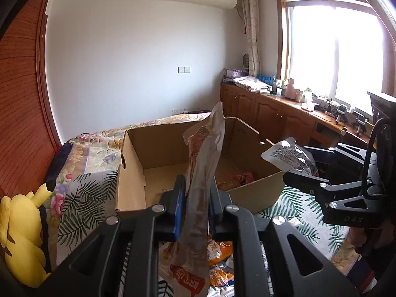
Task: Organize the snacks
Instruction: 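Carry both packets over the box and open both tools to release them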
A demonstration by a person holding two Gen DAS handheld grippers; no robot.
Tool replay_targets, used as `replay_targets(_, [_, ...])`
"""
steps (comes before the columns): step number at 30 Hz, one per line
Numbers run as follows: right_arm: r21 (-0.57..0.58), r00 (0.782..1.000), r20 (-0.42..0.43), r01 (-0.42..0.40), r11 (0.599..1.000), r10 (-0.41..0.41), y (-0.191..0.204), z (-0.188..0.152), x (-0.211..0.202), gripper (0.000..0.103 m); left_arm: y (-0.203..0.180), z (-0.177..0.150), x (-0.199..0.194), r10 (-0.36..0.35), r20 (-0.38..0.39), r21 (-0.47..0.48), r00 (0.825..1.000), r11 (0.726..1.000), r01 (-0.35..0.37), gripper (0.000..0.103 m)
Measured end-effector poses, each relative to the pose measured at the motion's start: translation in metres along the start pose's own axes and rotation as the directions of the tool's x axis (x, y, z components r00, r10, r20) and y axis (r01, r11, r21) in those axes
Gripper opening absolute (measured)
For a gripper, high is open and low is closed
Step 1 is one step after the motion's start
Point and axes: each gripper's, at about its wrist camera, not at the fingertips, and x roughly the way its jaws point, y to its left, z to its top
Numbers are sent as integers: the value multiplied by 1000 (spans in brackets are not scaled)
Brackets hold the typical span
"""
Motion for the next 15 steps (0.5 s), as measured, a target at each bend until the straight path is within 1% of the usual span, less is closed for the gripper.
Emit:
replay_targets(6, [22, 1000, -21, 7, 1000, -7, -9, 4, 19, 65, 3, 6, 20, 16, -28, -8, 999, 1000, -16, 13])
replay_targets(12, [38, 998, -54, 11, 999, -9, -17, 6, 41, 65, 8, 15, 31, 28, -41, -19, 999, 999, -29, 13])
replay_targets(15, [56, 998, -68, 12, 998, -8, -22, 6, 51, 65, 11, 18, 35, 22, -50, -31, 999, 999, -24, 13])
